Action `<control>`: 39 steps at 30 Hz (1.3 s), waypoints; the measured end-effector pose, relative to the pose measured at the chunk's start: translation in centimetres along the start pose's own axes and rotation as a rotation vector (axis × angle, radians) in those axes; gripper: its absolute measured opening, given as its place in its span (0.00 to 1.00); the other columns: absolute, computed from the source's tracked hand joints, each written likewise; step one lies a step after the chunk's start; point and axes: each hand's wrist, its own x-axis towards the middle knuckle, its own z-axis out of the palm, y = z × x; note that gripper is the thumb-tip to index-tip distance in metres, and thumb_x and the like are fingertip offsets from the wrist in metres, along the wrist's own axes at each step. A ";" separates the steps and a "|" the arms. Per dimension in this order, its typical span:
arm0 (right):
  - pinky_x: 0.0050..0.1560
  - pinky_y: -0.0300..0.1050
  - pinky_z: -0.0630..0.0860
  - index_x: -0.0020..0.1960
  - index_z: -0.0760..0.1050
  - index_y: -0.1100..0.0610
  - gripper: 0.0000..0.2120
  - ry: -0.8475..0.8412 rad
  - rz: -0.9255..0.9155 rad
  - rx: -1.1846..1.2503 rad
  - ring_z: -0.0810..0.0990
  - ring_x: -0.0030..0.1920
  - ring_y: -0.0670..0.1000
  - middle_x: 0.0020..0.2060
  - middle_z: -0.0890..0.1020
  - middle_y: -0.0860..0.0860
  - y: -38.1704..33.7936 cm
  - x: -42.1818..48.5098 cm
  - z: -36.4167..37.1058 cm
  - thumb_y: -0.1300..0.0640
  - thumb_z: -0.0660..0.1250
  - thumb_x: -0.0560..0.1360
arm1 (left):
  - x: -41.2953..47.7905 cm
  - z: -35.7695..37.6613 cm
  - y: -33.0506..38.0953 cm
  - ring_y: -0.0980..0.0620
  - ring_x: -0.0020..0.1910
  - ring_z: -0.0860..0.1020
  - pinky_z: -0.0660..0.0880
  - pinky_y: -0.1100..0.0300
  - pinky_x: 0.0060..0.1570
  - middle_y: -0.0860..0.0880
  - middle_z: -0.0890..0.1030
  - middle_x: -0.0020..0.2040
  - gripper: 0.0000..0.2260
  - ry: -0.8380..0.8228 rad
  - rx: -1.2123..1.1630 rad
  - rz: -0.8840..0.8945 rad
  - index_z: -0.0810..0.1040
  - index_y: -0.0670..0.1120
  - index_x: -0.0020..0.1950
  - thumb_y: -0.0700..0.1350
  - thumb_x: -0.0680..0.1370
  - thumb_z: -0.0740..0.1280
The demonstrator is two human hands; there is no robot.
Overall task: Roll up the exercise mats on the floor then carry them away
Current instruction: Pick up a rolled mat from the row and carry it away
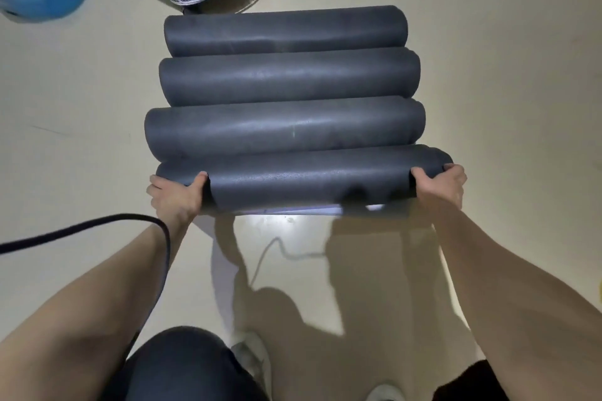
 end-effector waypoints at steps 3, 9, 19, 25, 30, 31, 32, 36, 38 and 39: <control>0.72 0.59 0.66 0.80 0.55 0.59 0.43 -0.009 -0.002 -0.021 0.65 0.75 0.63 0.77 0.62 0.58 -0.1 0.3 -0.4 0.42 0.70 0.75 | 0.2 -0.7 0.1 0.31 0.69 0.71 0.68 0.41 0.67 0.34 0.67 0.72 0.43 -0.015 -0.016 0.001 0.61 0.35 0.74 0.61 0.73 0.75; 0.77 0.59 0.57 0.83 0.48 0.59 0.46 -0.033 -0.030 -0.018 0.54 0.79 0.64 0.80 0.54 0.59 0.0 0.5 0.8 0.42 0.69 0.77 | 2.6 -2.2 -0.1 0.34 0.66 0.75 0.75 0.44 0.64 0.35 0.75 0.69 0.47 -0.090 -0.055 0.024 0.65 0.34 0.73 0.64 0.68 0.78; 0.74 0.58 0.62 0.78 0.55 0.65 0.46 -0.009 -0.005 0.029 0.61 0.76 0.66 0.76 0.61 0.64 -0.8 1.2 1.1 0.42 0.73 0.74 | 1.8 -3.0 -0.8 0.38 0.61 0.79 0.72 0.53 0.50 0.40 0.80 0.65 0.37 -0.121 -0.038 0.107 0.72 0.39 0.71 0.60 0.71 0.77; 0.71 0.60 0.66 0.76 0.62 0.64 0.44 0.003 -0.033 0.022 0.68 0.72 0.65 0.73 0.67 0.62 -0.5 0.2 0.7 0.36 0.70 0.73 | 1.2 -3.5 -0.4 0.40 0.53 0.78 0.74 0.51 0.46 0.42 0.81 0.60 0.42 -0.113 -0.107 0.126 0.74 0.42 0.68 0.65 0.61 0.75; 0.70 0.62 0.65 0.74 0.67 0.60 0.37 -0.004 -0.093 0.032 0.74 0.68 0.65 0.69 0.74 0.59 -0.4 -1.3 1.4 0.38 0.69 0.74 | 1.8 -3.8 -0.4 0.43 0.52 0.75 0.70 0.52 0.49 0.43 0.79 0.62 0.38 -0.105 -0.133 0.168 0.73 0.41 0.68 0.61 0.66 0.76; 0.70 0.61 0.65 0.74 0.67 0.60 0.36 -0.006 -0.101 0.027 0.74 0.68 0.64 0.69 0.74 0.59 -0.4 -1.3 1.3 0.39 0.69 0.75 | 2.1 -3.9 -0.7 0.44 0.53 0.74 0.69 0.53 0.50 0.43 0.79 0.63 0.34 -0.111 -0.143 0.177 0.73 0.41 0.69 0.58 0.71 0.76; 0.69 0.60 0.67 0.74 0.66 0.60 0.35 -0.011 -0.106 0.019 0.74 0.68 0.64 0.69 0.75 0.60 -0.4 -1.1 1.1 0.40 0.68 0.76 | 2.4 -4.0 -1.2 0.44 0.54 0.75 0.69 0.53 0.52 0.43 0.79 0.64 0.31 -0.125 -0.168 0.181 0.72 0.40 0.70 0.56 0.74 0.76; 0.68 0.58 0.69 0.78 0.59 0.60 0.42 -0.066 -0.100 -0.003 0.71 0.70 0.67 0.72 0.69 0.63 -0.4 -1.4 1.2 0.38 0.71 0.75 | 2.6 -3.9 -3.0 0.40 0.68 0.74 0.72 0.48 0.67 0.43 0.73 0.72 0.43 -0.227 -0.249 0.133 0.60 0.43 0.78 0.56 0.72 0.79; 0.69 0.60 0.67 0.79 0.56 0.61 0.47 -0.064 -0.091 -0.013 0.68 0.72 0.68 0.73 0.67 0.65 -0.8 -1.9 1.8 0.37 0.73 0.74 | 2.5 -3.9 -3.4 0.39 0.70 0.73 0.72 0.45 0.69 0.43 0.72 0.72 0.49 -0.238 -0.227 0.136 0.59 0.42 0.78 0.59 0.68 0.81; 0.69 0.61 0.67 0.79 0.55 0.61 0.47 -0.053 -0.079 -0.012 0.66 0.73 0.68 0.73 0.66 0.65 -1.1 -2.0 2.0 0.37 0.73 0.73 | 2.5 -3.9 -3.4 0.39 0.69 0.74 0.73 0.45 0.68 0.43 0.72 0.72 0.51 -0.218 -0.208 0.148 0.61 0.42 0.77 0.62 0.64 0.82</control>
